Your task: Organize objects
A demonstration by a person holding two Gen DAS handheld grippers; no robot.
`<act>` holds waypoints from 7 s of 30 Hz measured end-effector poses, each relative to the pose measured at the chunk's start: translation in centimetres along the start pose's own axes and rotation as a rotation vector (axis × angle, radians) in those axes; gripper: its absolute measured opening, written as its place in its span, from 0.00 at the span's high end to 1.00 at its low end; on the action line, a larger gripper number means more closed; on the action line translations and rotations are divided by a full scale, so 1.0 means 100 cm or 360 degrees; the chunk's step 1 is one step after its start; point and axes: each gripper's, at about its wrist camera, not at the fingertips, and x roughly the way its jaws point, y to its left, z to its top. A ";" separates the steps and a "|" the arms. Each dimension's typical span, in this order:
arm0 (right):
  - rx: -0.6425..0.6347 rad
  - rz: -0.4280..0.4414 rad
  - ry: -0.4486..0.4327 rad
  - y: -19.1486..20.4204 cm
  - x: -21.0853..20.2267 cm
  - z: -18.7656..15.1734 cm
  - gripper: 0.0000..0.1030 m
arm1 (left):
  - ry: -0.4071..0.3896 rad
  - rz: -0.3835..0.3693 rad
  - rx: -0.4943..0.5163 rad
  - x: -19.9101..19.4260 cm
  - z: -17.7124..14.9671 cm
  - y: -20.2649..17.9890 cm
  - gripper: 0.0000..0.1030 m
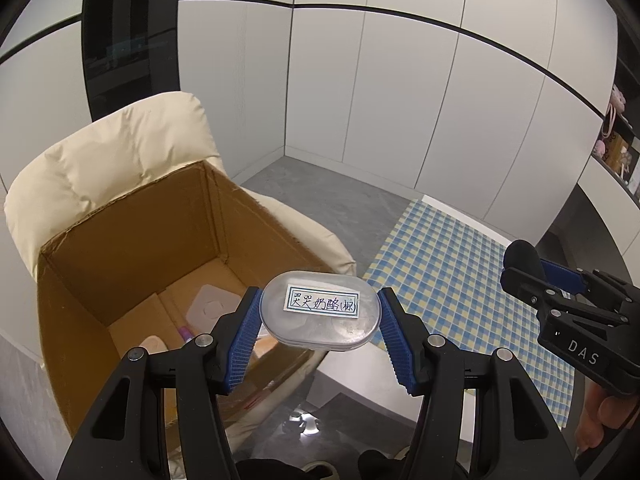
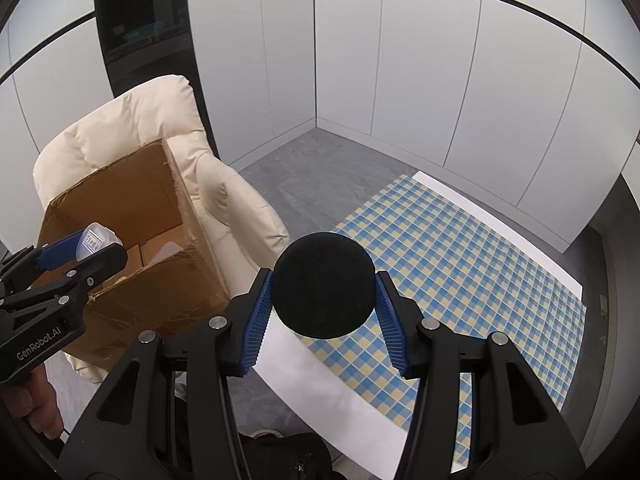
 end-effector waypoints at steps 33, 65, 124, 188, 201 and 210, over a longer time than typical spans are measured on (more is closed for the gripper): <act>-0.0192 0.0173 0.0001 0.087 0.014 0.017 0.49 | -0.0001 0.0198 -0.0160 -0.021 -0.011 0.077 0.43; -0.0352 0.0328 0.0069 0.168 0.035 0.019 0.49 | -0.0053 0.0303 -0.0218 -0.034 -0.016 0.137 0.11; -0.0526 0.0395 0.0092 0.274 0.053 0.022 0.08 | -0.0093 0.0532 -0.0404 -0.079 -0.044 0.220 0.00; 0.0050 -0.0014 0.0105 0.012 0.030 0.010 0.00 | 0.0018 0.0153 0.0044 0.007 0.000 0.016 0.00; 0.0096 -0.0057 0.0077 -0.023 -0.010 -0.008 0.00 | 0.0024 0.0089 0.0117 -0.017 -0.008 -0.033 0.00; 0.0108 -0.0075 0.0078 -0.034 -0.048 -0.038 0.00 | -0.0026 0.0112 0.0104 -0.055 -0.029 -0.041 0.00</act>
